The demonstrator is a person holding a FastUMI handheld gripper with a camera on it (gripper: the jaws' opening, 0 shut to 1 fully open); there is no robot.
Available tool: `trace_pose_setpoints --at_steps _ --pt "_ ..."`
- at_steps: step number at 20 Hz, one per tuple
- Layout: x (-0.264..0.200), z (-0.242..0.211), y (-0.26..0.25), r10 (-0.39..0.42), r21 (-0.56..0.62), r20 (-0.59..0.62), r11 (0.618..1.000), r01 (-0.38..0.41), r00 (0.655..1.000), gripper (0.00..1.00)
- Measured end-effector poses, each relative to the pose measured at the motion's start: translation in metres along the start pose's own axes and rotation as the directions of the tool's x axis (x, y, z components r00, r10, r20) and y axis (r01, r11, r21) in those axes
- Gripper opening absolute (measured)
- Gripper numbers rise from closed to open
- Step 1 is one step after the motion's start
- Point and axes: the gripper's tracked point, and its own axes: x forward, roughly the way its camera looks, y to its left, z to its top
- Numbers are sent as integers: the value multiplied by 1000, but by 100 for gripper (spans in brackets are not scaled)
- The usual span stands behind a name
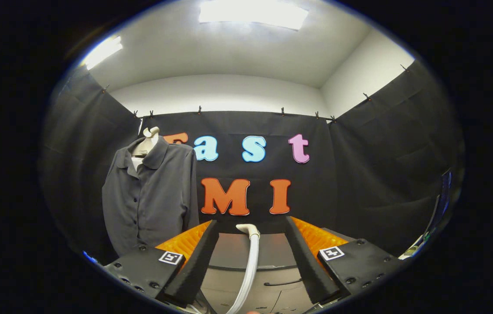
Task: Iron the clothes twice with a garment steamer, once on the left side and once on the right side.
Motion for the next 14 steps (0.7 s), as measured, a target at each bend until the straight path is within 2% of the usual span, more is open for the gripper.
trace_pose_setpoints --at_steps 3,8,10,14 --pt "51 15 9 56 0 -15 998 -56 998 98" --pt "165 -13 11 146 30 -151 989 -143 978 98" --pt "211 -41 5 159 20 -255 987 -159 954 98" --pt "281 -113 -9 161 -9 -473 982 -187 866 99"
